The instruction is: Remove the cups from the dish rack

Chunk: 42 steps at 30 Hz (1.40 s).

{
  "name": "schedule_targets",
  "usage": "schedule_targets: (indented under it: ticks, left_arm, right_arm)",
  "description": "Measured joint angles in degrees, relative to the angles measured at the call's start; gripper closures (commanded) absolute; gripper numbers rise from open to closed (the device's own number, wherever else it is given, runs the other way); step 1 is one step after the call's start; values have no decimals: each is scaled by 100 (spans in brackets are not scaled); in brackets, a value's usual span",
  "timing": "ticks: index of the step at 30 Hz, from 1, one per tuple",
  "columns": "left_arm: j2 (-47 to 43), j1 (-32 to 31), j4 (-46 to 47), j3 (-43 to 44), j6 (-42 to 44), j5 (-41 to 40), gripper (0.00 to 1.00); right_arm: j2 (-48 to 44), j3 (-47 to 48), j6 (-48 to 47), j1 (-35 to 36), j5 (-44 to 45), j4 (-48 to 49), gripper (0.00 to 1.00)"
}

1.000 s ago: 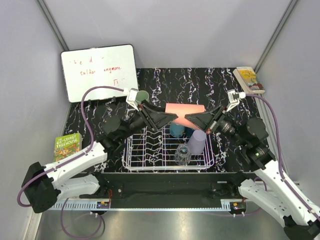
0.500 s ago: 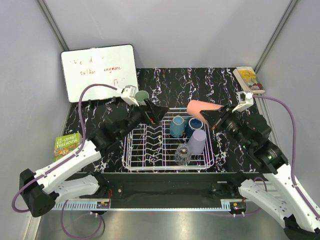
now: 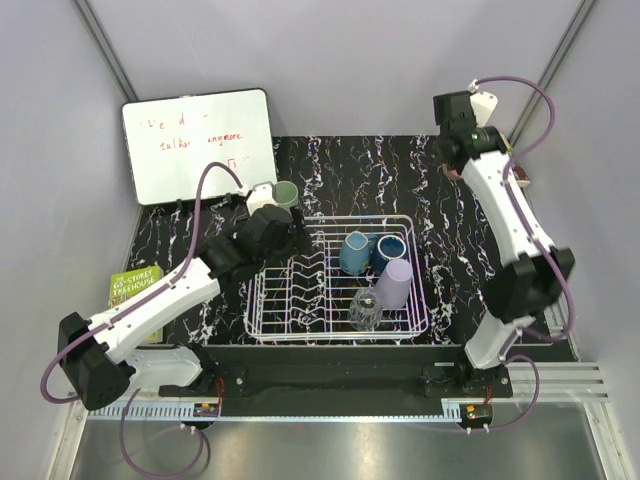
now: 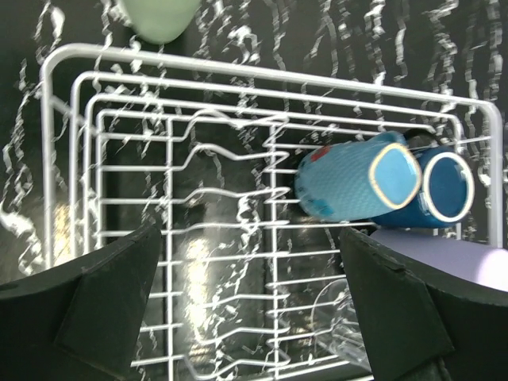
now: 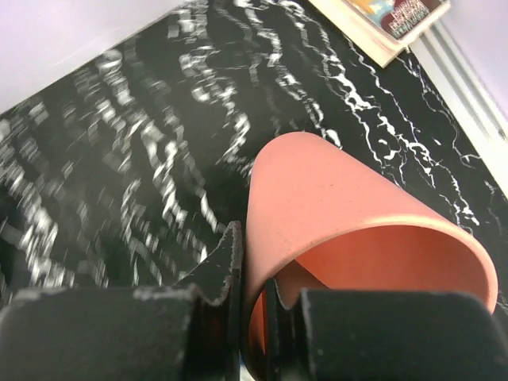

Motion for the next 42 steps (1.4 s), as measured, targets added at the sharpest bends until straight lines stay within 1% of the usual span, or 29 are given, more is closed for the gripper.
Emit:
schedule_targets:
  ticks: [5, 9, 13, 16, 21, 22, 24, 25, 27, 28, 31, 32, 34, 35, 36, 37, 38, 40, 42]
  left_arm:
    - [-20, 0, -216, -2, -125, -26, 1]
    - [-105, -2, -289, -61, -125, -50, 1]
    - [-96, -2, -315, -90, -118, -57, 1]
    - [-2, 0, -315, -90, -87, -2, 1]
    - [146, -2, -308, -144, -79, 83, 1]
    - [166, -2, -308, -170, -76, 92, 1]
    - [214, -2, -330, -190, -76, 103, 1]
    - [240, -2, -332, -190, -74, 111, 1]
    - [264, -2, -332, -190, -72, 118, 1]
    - [267, -2, -332, -190, -70, 118, 1]
    - [267, -2, -332, -190, -39, 118, 1]
    - [267, -2, -332, -190, -28, 118, 1]
    - [267, -11, -332, -190, -2, 114, 1]
    - [267, -24, -332, -190, 15, 109, 1]
    - [267, -39, -332, -190, 26, 101, 1]
    - [267, -59, -332, -190, 44, 85, 1]
    - [264, -87, -332, -190, 66, 72, 1]
    - [264, -136, -334, -190, 103, 39, 1]
    - [264, -216, -334, -188, 149, -33, 1]
  right_arm:
    - [1941, 1746, 251, -846, -400, -741, 100]
    - [2966, 2474, 284, -1154, -623, -1246, 100]
    - [3598, 2802, 319, -1303, -938, -1600, 100]
    - [3906, 2962, 374, -1377, -1172, -1711, 100]
    - [4356, 3333, 382, -1392, -1325, -1768, 100]
    - [4430, 3377, 382, -1397, -1355, -1764, 98]
    - [4557, 3445, 380, -1410, -1405, -1757, 89]
    - [4586, 3480, 369, -1410, -1419, -1768, 79]
    - [4599, 3510, 369, -1414, -1429, -1794, 69]
    - [4603, 3517, 378, -1416, -1440, -1790, 58]
    - [4623, 3517, 402, -1421, -1467, -1814, 45]
    - [4625, 3521, 407, -1421, -1473, -1832, 36]
    - [4625, 3560, 457, -1421, -1471, -1869, 24]
    - [4610, 3595, 496, -1421, -1464, -1886, 12]
    - [4566, 3591, 553, -1421, -1460, -1880, 9]
    - [4468, 3521, 597, -1421, -1467, -1832, 3]
    - [4264, 3362, 629, -1421, -1484, -1762, 1]
    - [3816, 3058, 682, -1419, -1537, -1639, 0]
    - [3136, 2743, 697, -1412, -1650, -1484, 0]
